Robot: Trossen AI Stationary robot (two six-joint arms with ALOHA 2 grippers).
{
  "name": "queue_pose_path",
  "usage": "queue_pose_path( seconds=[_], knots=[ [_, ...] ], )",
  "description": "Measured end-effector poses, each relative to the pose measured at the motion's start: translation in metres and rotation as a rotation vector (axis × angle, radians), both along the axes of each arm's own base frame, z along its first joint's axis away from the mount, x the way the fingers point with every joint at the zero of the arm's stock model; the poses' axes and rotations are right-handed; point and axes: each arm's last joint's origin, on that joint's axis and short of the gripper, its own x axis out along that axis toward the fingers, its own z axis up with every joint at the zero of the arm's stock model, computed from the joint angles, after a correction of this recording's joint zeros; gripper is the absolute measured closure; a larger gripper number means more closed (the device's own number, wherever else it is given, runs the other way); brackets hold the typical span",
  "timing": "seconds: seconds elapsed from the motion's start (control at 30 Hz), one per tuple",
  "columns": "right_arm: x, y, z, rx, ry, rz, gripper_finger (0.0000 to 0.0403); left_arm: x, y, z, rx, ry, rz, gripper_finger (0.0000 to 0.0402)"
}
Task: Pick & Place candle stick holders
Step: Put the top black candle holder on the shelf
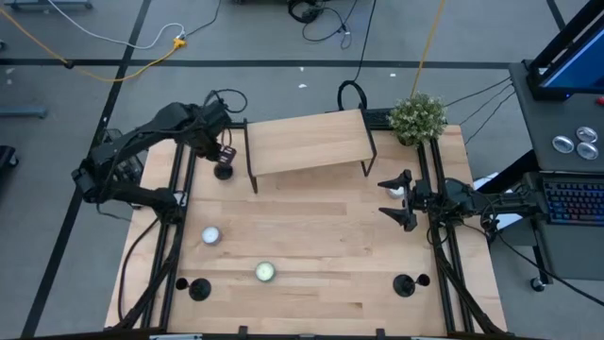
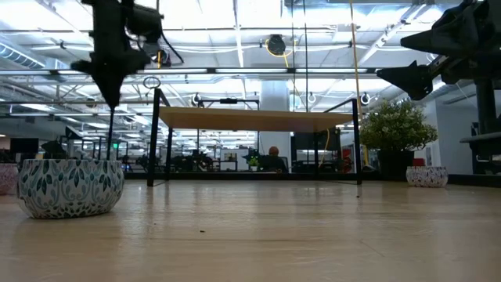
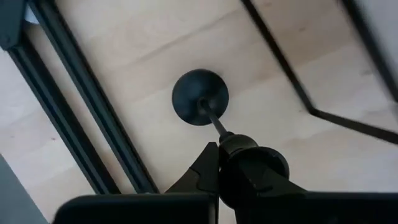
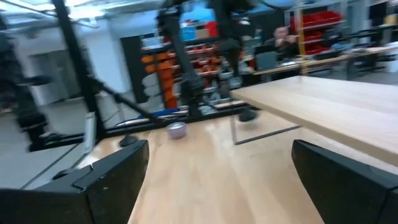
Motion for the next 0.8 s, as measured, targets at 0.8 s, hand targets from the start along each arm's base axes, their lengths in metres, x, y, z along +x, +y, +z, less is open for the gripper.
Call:
queue_pose_path(
  seconds=[0.8],
  knots=[
    [-0.002, -0.007, 0.019, 0.178, -0.222, -0.218, 0.0014, 0.003, -0.104, 0.122, -0.130, -0.418, -0.145, 0.0389]
  ],
)
